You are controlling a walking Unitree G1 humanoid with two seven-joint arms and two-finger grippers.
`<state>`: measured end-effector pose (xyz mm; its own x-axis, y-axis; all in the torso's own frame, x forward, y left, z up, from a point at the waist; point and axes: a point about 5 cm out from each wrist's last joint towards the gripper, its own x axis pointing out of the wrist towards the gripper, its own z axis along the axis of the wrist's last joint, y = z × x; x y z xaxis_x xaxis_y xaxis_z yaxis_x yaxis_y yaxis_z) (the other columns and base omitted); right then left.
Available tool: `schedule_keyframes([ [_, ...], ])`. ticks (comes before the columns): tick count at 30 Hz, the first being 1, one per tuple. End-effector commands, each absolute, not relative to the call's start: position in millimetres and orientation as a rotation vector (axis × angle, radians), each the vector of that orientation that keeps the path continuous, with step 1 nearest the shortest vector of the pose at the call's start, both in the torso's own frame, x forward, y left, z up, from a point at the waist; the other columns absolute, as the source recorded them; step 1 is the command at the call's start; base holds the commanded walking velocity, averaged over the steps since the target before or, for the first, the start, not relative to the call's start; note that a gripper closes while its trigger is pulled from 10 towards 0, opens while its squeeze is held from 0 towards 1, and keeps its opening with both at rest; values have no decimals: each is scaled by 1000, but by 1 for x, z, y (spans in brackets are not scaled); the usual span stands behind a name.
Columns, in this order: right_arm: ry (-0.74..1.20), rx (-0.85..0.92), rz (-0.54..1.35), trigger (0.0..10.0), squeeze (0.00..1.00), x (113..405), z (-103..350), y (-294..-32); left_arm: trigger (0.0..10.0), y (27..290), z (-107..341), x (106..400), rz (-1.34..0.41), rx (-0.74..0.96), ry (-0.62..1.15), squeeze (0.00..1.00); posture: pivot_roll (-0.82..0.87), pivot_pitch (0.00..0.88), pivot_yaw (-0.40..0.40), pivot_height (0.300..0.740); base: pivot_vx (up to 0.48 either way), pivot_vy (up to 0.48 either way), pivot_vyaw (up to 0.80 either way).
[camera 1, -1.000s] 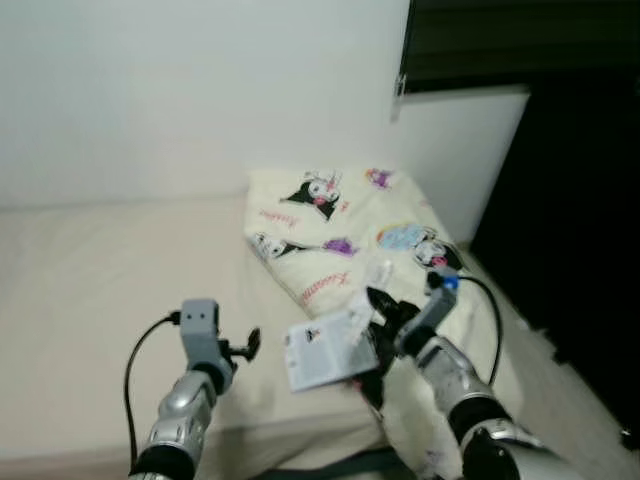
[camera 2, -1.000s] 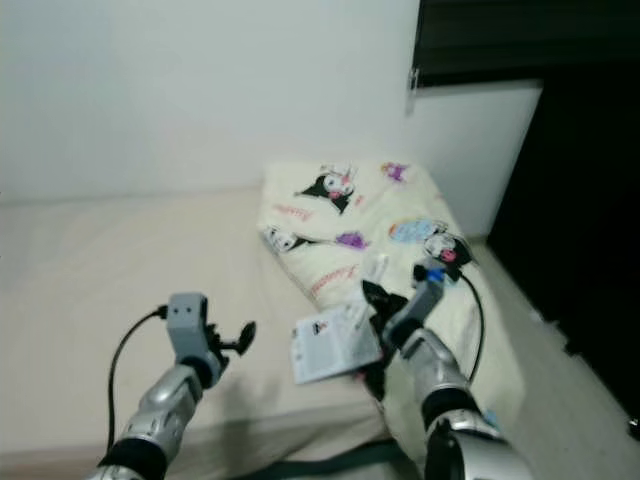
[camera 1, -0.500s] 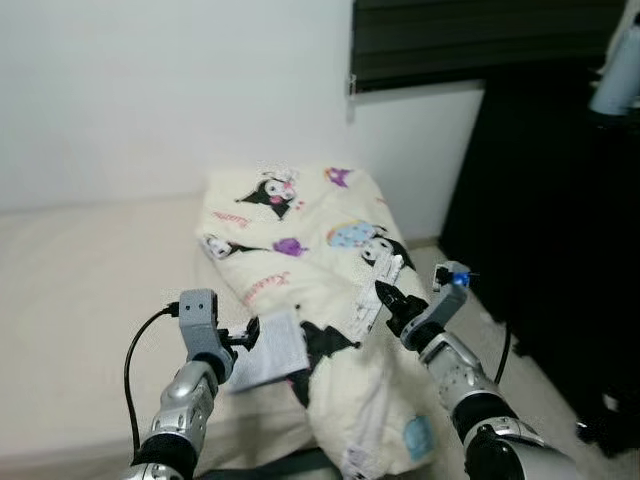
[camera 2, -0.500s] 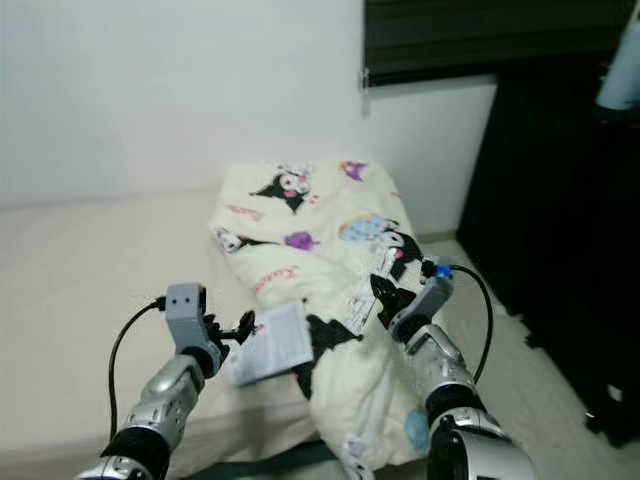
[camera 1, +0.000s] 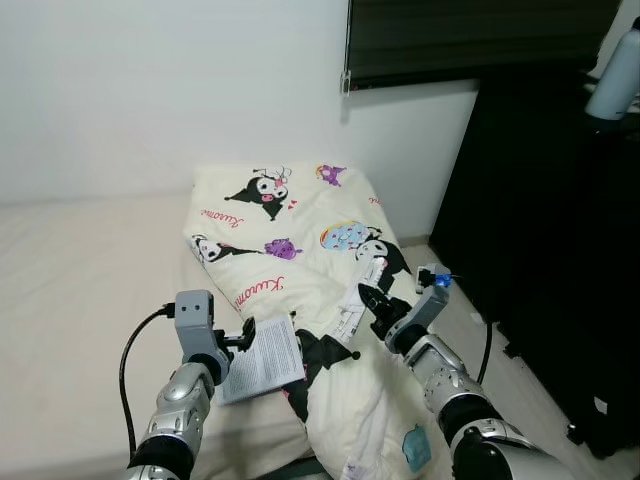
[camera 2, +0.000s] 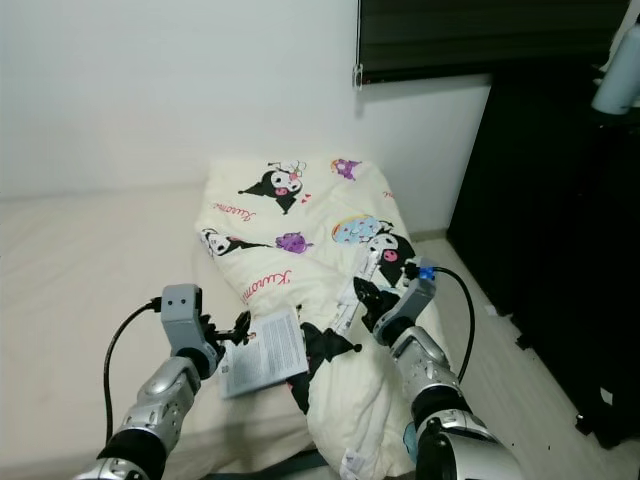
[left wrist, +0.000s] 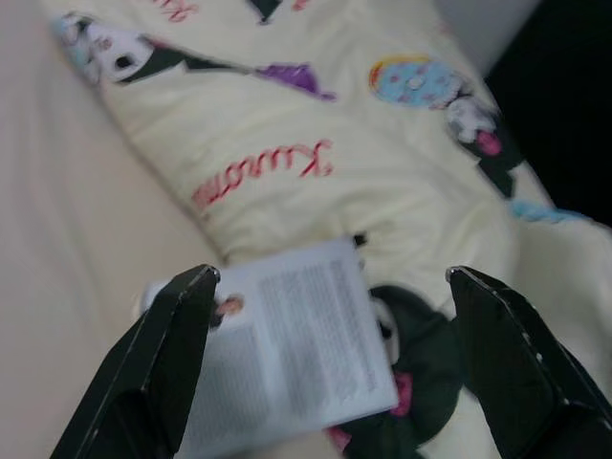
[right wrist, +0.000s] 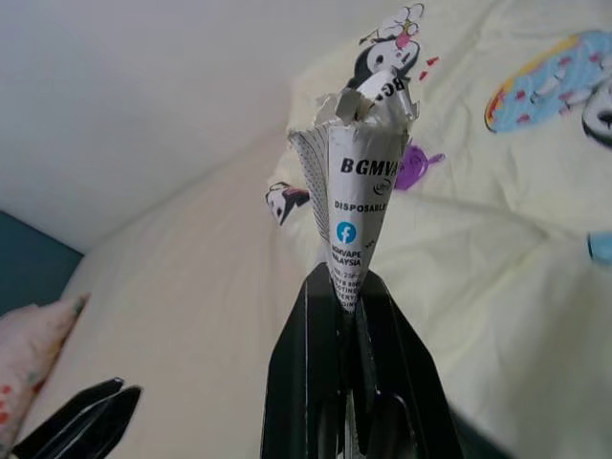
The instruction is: Clean up the room
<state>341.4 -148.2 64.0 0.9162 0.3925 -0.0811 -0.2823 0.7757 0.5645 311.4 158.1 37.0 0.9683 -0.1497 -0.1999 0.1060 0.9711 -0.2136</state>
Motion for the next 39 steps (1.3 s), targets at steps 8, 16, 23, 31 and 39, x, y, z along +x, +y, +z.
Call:
schedule_keyframes([
  [8,225,569,392,10000,0,340,61,-140,10000,178,26,298,-151,47,244,0,-114,0,-9,740,0,0,0],
  [16,227,567,390,10000,0,340,61,-141,10000,189,25,292,-199,261,229,0,-113,0,-10,740,0,0,0],
  [23,237,559,386,10000,0,341,62,-140,10000,178,23,291,-270,446,203,0,-113,0,-15,740,0,0,0],
  [31,244,555,360,10000,0,343,64,-144,10000,150,21,296,-285,501,198,0,-123,0,-16,740,0,0,0],
  [39,243,542,316,10000,0,347,67,-152,10000,135,29,301,-299,571,116,0,-131,0,-13,705,0,0,0],
])
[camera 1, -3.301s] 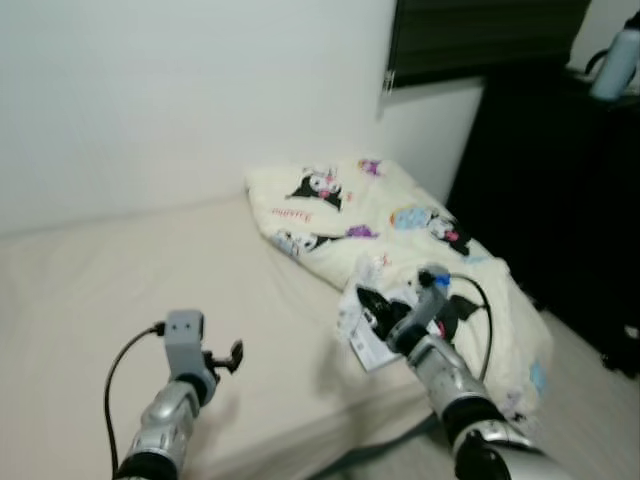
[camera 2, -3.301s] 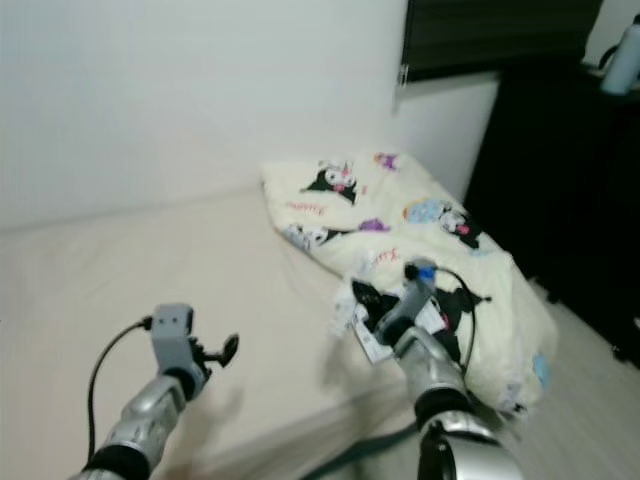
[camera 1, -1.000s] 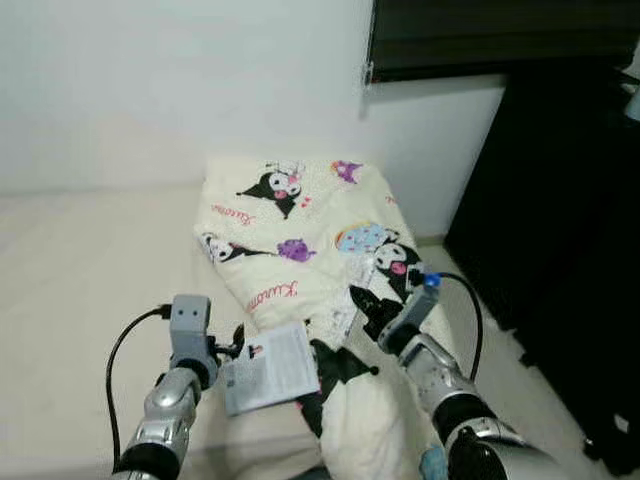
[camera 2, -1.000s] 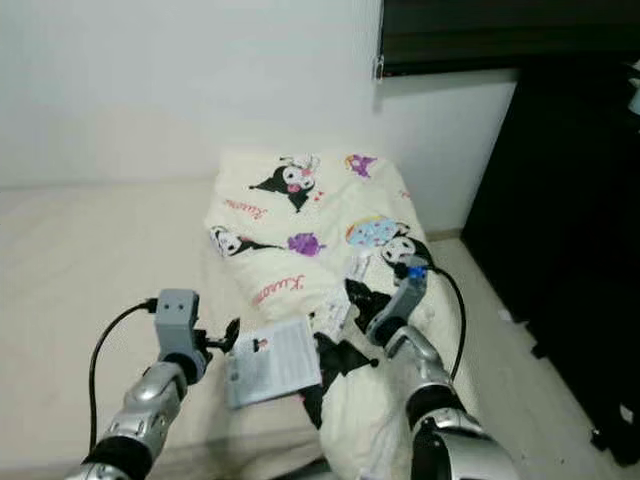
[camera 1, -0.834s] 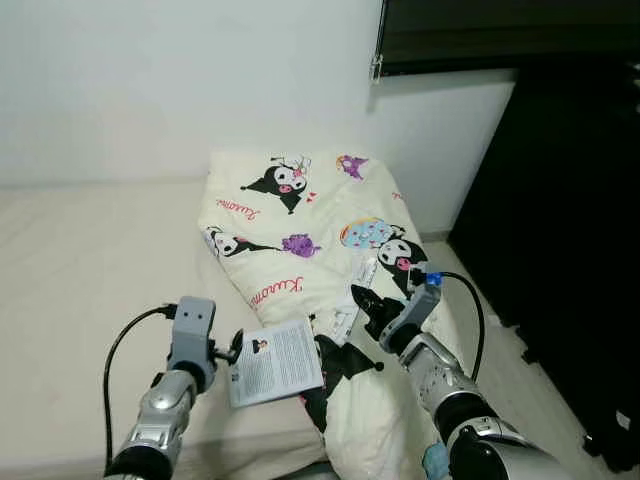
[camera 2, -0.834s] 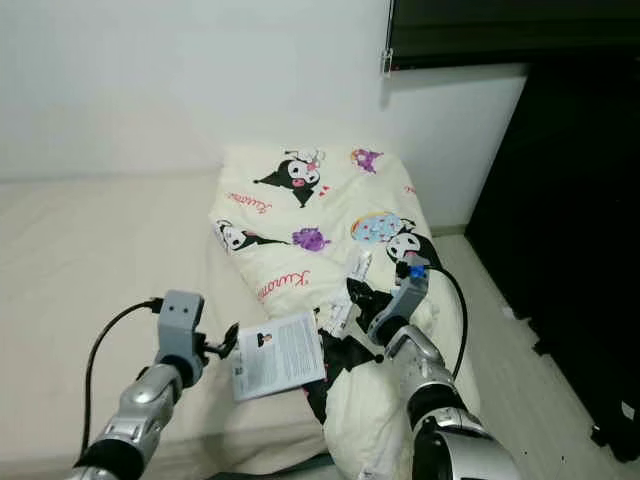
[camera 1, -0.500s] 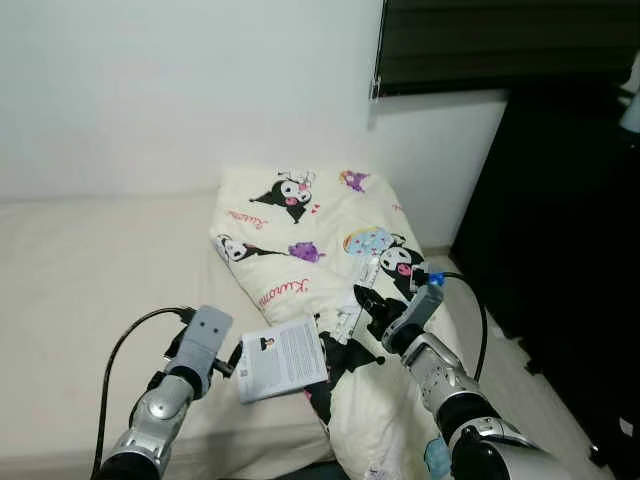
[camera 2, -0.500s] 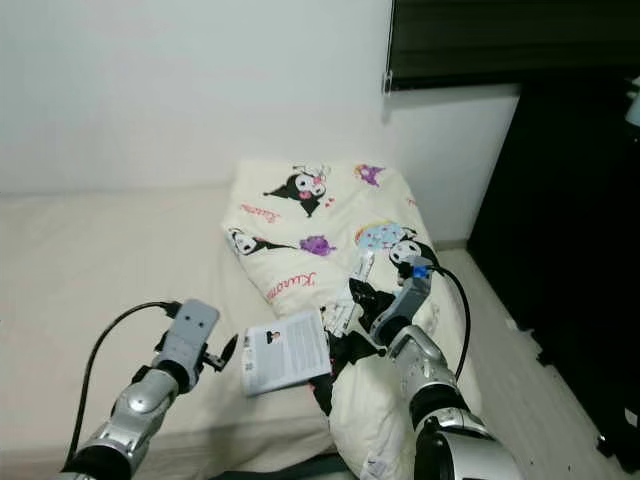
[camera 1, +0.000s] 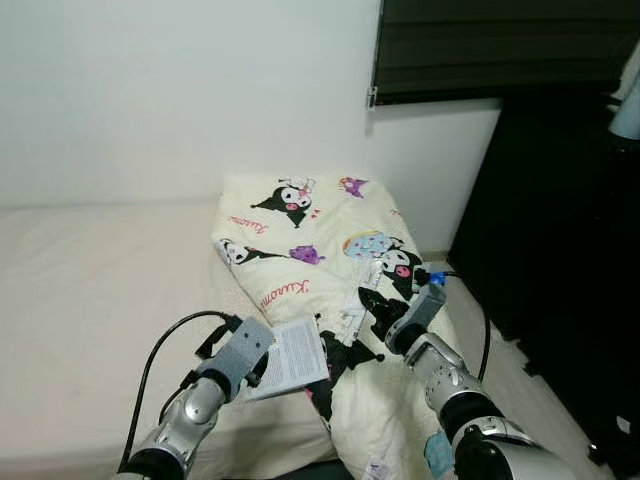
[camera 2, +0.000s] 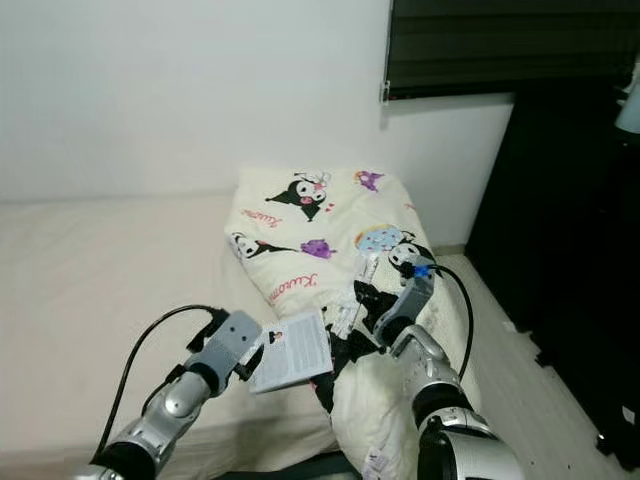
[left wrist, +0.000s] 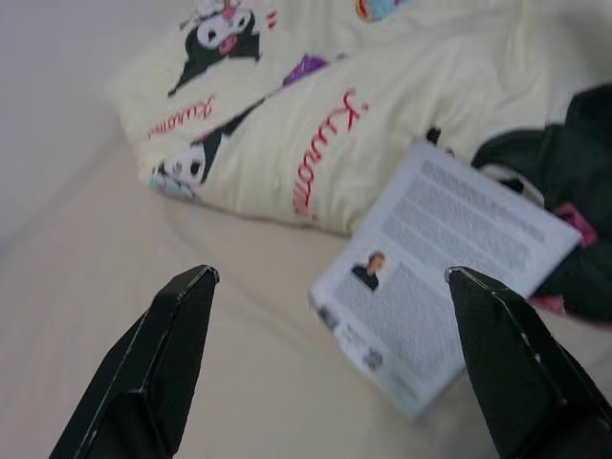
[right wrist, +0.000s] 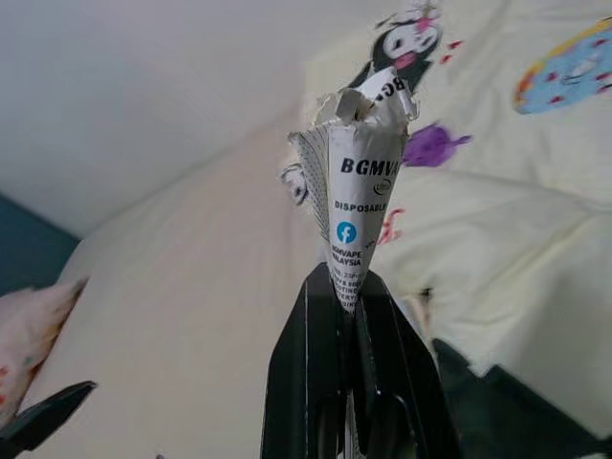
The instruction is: Clean up the room
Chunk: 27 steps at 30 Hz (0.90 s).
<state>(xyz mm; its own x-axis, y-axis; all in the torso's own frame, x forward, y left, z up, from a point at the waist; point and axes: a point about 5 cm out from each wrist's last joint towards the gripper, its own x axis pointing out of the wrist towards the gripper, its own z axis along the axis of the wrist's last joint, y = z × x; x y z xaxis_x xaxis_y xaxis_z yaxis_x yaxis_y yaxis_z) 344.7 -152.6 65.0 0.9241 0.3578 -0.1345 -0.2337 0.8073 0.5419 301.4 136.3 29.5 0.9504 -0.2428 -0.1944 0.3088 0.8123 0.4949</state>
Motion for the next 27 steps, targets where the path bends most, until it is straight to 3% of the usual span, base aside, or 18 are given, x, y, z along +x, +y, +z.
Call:
schedule_keyframes([
  [1,243,542,316,10000,0,347,67,-152,10000,135,29,301,-299,571,116,0,-131,0,-13,705,0,0,0],
  [12,235,532,294,10000,0,349,70,-154,10000,128,24,301,-336,694,114,0,-132,0,-9,655,0,0,0],
  [22,231,532,293,10000,0,350,71,-155,10000,117,28,304,-338,693,93,0,-127,0,-13,615,0,0,0],
  [27,219,529,311,10000,0,351,74,-151,10000,96,37,312,-352,716,39,0,-133,0,-12,590,0,0,0],
])
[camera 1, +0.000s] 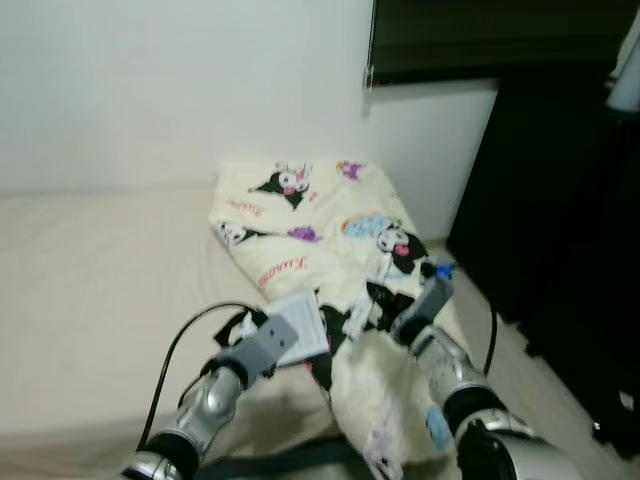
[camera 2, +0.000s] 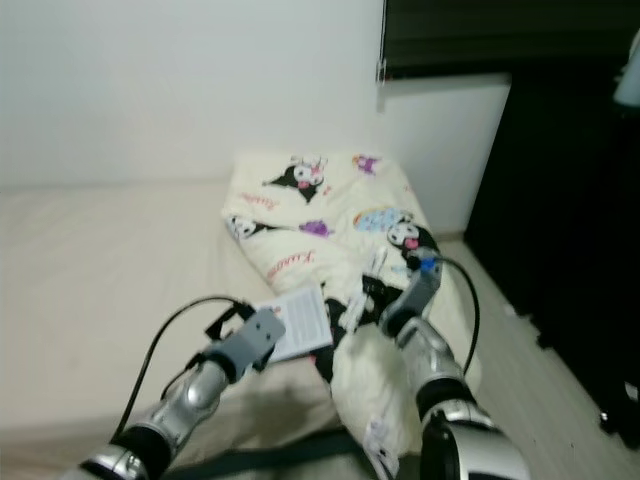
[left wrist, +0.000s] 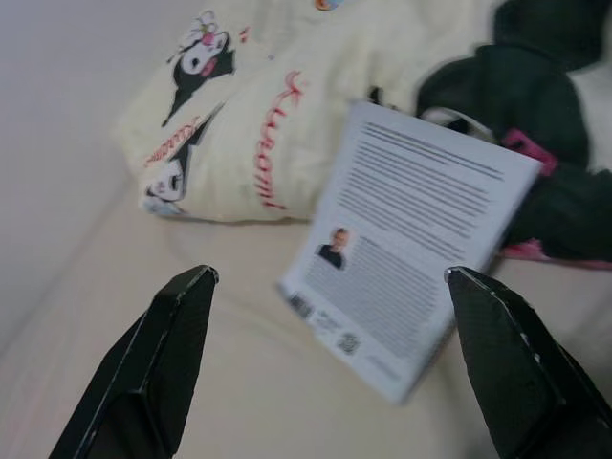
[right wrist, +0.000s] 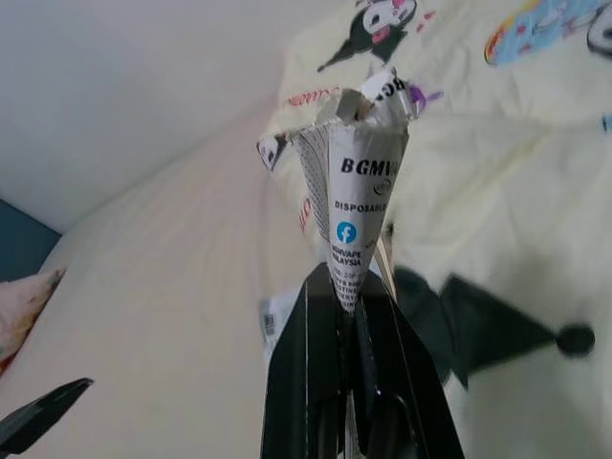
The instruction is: Clean up the room
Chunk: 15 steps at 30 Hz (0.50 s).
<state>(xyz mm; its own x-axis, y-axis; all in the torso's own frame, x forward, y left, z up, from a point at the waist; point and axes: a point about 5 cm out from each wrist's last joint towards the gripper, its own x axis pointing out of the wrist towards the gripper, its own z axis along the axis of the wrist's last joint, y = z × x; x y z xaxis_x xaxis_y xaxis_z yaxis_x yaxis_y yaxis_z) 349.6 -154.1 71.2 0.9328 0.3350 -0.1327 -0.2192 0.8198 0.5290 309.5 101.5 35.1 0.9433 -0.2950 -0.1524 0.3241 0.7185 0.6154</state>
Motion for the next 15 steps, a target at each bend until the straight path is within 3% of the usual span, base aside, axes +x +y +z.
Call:
schedule_keyframes([
  [1,219,529,311,10000,0,351,74,-151,10000,96,37,312,-352,716,39,0,-133,0,-12,590,0,0,0],
  [8,198,526,323,10000,0,352,78,-151,10000,94,43,317,-338,722,7,0,-153,0,-4,560,0,0,0],
  [15,167,525,331,10000,0,351,82,-152,10000,108,40,321,-292,779,54,0,-167,7,13,530,0,0,0],
])
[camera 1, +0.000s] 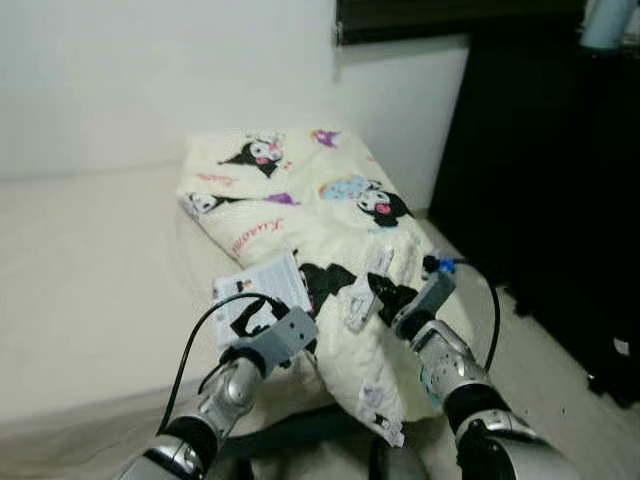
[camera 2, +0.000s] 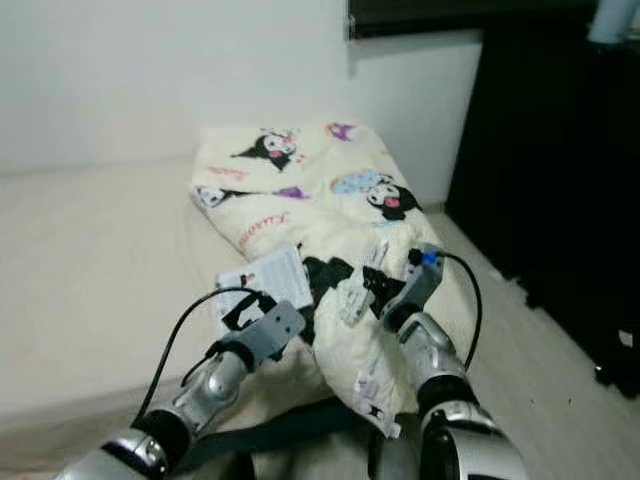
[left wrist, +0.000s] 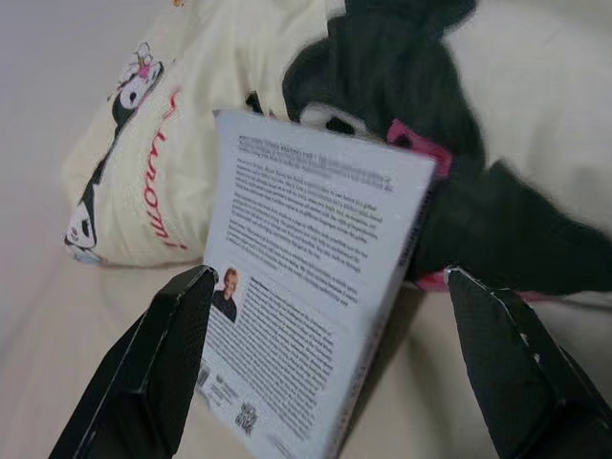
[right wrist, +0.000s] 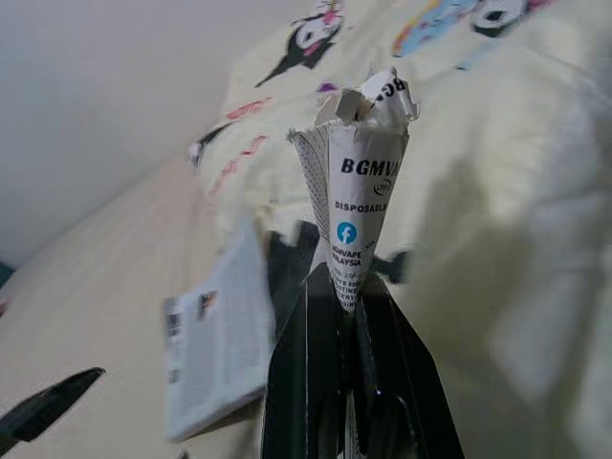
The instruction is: Clean up the room
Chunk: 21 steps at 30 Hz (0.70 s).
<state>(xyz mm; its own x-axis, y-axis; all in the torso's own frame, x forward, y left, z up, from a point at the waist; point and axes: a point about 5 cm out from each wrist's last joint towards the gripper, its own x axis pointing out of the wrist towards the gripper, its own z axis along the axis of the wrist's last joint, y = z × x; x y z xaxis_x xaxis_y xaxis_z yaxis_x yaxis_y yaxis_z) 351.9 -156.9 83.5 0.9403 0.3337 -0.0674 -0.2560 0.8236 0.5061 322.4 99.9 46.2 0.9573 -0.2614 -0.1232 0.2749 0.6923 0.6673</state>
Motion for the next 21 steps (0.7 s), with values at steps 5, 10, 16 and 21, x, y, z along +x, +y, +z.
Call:
schedule_keyframes([
  [5,155,530,332,10000,0,347,81,-151,10000,123,34,322,-233,824,136,0,-180,59,26,505,0,0,0],
  [10,136,538,335,10000,0,340,82,-148,10000,144,29,322,-167,848,226,0,-200,109,41,480,0,0,0],
  [16,123,537,333,10000,0,335,85,-148,10000,158,32,325,-107,866,249,0,-223,145,49,460,0,0,0],
  [21,92,541,320,10000,0,331,90,-152,10000,160,39,330,-48,791,228,0,-243,165,44,456,0,0,0],
])
